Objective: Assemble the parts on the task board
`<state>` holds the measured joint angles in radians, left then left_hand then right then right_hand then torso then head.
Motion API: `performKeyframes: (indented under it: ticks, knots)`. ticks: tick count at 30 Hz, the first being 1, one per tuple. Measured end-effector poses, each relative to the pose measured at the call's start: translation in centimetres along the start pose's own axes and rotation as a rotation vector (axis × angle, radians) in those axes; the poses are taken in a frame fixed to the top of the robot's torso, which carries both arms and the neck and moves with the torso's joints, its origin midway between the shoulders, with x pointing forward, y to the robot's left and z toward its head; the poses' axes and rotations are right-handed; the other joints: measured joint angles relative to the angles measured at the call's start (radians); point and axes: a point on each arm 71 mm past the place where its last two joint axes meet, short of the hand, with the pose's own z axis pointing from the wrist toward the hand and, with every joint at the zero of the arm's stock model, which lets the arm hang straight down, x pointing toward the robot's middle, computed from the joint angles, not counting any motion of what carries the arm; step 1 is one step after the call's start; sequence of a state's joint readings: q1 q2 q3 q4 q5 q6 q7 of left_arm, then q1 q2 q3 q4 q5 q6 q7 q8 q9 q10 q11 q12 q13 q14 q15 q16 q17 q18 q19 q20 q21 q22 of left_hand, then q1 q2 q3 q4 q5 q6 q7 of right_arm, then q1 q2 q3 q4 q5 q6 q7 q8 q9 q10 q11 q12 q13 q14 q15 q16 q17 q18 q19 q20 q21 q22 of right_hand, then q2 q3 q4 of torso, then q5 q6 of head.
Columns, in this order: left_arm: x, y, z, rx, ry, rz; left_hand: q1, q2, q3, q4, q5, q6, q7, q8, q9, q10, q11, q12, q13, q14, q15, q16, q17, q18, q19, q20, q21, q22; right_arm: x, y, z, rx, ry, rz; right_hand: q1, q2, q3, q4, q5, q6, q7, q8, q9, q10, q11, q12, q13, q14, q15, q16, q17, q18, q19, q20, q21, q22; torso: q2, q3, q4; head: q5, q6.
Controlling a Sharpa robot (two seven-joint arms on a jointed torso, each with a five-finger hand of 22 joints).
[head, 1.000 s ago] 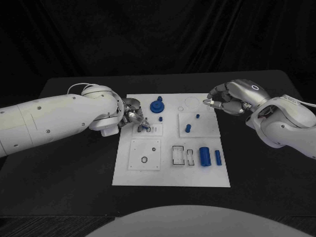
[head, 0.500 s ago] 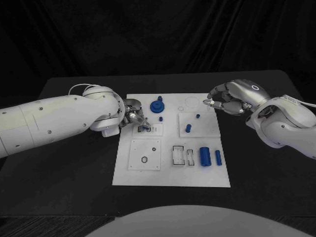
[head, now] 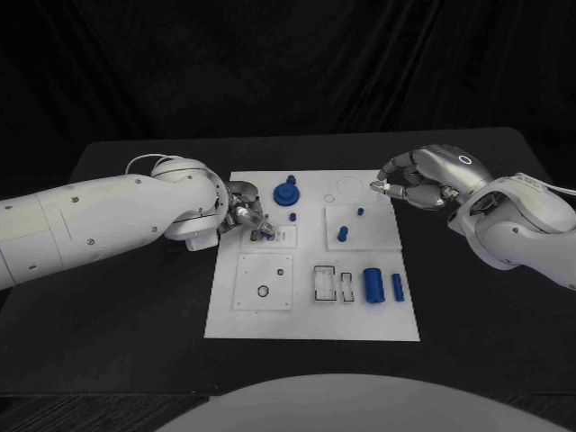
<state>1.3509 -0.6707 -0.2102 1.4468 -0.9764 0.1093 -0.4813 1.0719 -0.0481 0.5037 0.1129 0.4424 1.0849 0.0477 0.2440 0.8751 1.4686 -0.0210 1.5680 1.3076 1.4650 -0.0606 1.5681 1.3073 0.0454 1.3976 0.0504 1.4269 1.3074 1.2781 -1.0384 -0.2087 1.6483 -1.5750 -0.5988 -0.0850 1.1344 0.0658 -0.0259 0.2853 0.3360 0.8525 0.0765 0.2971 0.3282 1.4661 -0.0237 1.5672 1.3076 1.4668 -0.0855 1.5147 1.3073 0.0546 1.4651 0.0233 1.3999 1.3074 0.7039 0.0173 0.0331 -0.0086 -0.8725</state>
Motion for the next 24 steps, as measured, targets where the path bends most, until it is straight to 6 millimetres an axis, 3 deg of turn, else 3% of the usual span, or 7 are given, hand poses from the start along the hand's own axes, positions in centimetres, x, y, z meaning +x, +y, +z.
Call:
performKeyframes:
  ticks: [24]
  knots:
    - [0.53,0.00,0.16,0.010,0.011,-0.003,0.001,0.001,0.000,0.000,0.003,0.000,0.000,0.000,0.000,0.000,0.000,0.000,0.000,0.000,0.000,0.000,0.001,0.000,0.000,0.000,-0.005,0.000,0.10,-0.10,0.00,0.003,0.005,-0.001,0.000,0.000,0.000,0.000,0.000,0.003,-0.003,0.000,-0.001,0.000,0.000,0.000,0.000,0.000,0.000,0.000,0.000,0.000,0.000,0.000,0.000,0.000,-0.001,-0.0004,0.0004,0.003,0.000]
